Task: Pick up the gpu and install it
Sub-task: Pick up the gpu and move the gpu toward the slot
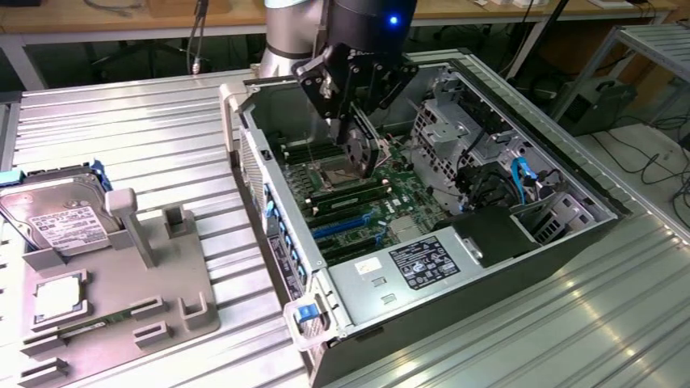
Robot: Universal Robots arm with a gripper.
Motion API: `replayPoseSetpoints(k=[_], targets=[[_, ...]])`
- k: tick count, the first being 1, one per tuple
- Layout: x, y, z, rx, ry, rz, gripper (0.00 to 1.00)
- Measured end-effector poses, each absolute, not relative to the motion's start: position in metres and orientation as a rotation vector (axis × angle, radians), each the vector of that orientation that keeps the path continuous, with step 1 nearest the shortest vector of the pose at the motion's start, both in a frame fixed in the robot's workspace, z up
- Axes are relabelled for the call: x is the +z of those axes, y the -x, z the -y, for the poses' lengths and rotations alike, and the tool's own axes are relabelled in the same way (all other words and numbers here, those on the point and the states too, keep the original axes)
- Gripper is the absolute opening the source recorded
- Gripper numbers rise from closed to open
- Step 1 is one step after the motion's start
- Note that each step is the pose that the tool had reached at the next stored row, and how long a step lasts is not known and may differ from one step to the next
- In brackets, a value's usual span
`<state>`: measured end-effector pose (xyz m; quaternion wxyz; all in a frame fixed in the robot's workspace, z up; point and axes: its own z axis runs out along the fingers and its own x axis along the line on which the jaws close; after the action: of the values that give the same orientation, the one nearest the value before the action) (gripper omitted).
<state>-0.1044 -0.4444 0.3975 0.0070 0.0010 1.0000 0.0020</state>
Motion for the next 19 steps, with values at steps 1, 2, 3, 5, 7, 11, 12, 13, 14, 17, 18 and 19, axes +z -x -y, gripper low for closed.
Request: replayPoseSetpoints(k=[1, 2, 3, 5, 7, 11, 12, 13, 14, 17, 18, 19], targets=[[0.397, 0.097, 0.444, 0.006, -0.003, -3.136, 0.28], [0.397, 0.095, 0.444, 0.007, -0.003, -3.137, 0.28], [0.397, 0.093, 0.444, 0.006, -0.003, -3.137, 0.28], [0.396, 0.091, 0.444, 0.007, -0.003, -3.137, 0.28], [0.396, 0.088, 0.444, 0.006, -0.003, -3.137, 0.28], [0.395, 0.076, 0.444, 0.006, -0.003, -3.137, 0.28], [0.395, 0.073, 0.444, 0.006, -0.003, -3.137, 0.28], [0.395, 0.07, 0.443, 0.006, -0.003, -3.137, 0.28], [0.395, 0.066, 0.443, 0.006, -0.003, -3.137, 0.28], [0.395, 0.058, 0.442, 0.006, -0.003, -3.137, 0.28], [0.395, 0.055, 0.441, 0.006, -0.003, -3.137, 0.28], [0.394, 0.052, 0.441, 0.006, -0.003, -3.137, 0.28]])
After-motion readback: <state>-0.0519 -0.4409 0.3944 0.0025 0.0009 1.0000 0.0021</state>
